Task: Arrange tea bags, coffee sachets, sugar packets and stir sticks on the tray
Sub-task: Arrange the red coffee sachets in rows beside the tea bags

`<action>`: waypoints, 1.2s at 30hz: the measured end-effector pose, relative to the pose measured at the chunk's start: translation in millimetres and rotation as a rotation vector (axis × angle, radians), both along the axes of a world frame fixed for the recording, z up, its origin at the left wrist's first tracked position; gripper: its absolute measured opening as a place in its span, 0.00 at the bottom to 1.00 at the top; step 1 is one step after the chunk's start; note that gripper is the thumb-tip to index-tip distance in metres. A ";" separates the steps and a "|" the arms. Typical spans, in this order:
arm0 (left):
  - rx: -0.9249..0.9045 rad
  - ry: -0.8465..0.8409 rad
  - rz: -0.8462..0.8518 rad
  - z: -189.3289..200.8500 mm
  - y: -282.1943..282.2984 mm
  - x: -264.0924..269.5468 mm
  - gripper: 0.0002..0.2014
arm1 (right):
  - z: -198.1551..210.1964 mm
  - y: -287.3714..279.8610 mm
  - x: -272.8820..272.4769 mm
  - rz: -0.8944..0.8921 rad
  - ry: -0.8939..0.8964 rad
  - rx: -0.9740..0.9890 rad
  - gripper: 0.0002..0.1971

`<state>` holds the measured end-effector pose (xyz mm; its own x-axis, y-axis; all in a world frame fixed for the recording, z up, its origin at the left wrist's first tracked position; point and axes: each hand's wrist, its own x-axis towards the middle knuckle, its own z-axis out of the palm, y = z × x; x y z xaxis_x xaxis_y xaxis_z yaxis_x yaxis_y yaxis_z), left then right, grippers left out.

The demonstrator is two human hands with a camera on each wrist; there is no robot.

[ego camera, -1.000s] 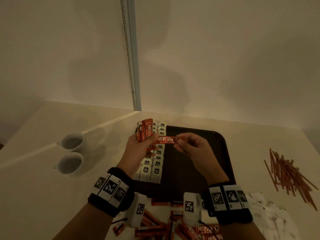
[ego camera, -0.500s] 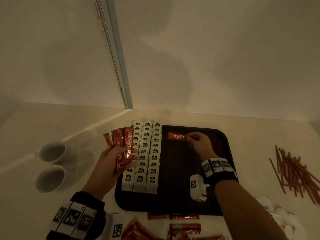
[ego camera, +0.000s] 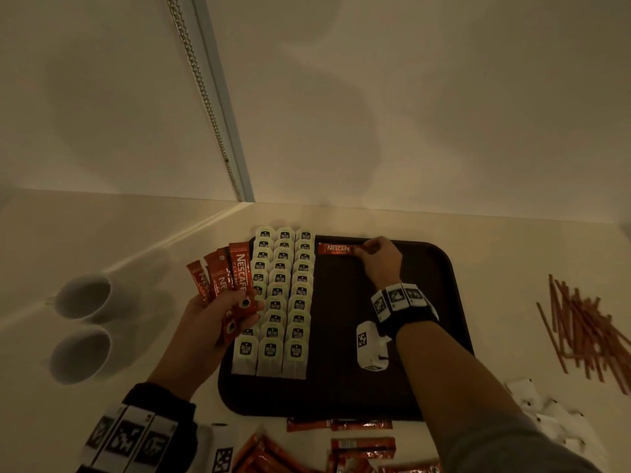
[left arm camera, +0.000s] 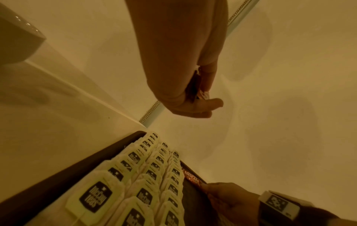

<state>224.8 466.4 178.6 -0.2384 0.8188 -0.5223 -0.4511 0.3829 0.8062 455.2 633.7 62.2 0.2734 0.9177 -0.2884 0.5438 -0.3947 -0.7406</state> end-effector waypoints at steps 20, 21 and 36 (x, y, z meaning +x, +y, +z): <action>0.029 0.112 -0.101 -7.2 28.3 22.1 0.08 | 95.7 -79.5 -58.4 0.631 0.497 0.077 0.12; 0.044 0.104 -0.103 -6.8 28.4 23.8 0.08 | 98.2 -84.9 -61.1 0.640 0.527 0.094 0.14; 0.036 0.029 -0.022 -15.0 12.8 15.2 0.10 | 117.1 -111.4 -46.2 0.489 0.540 0.156 0.08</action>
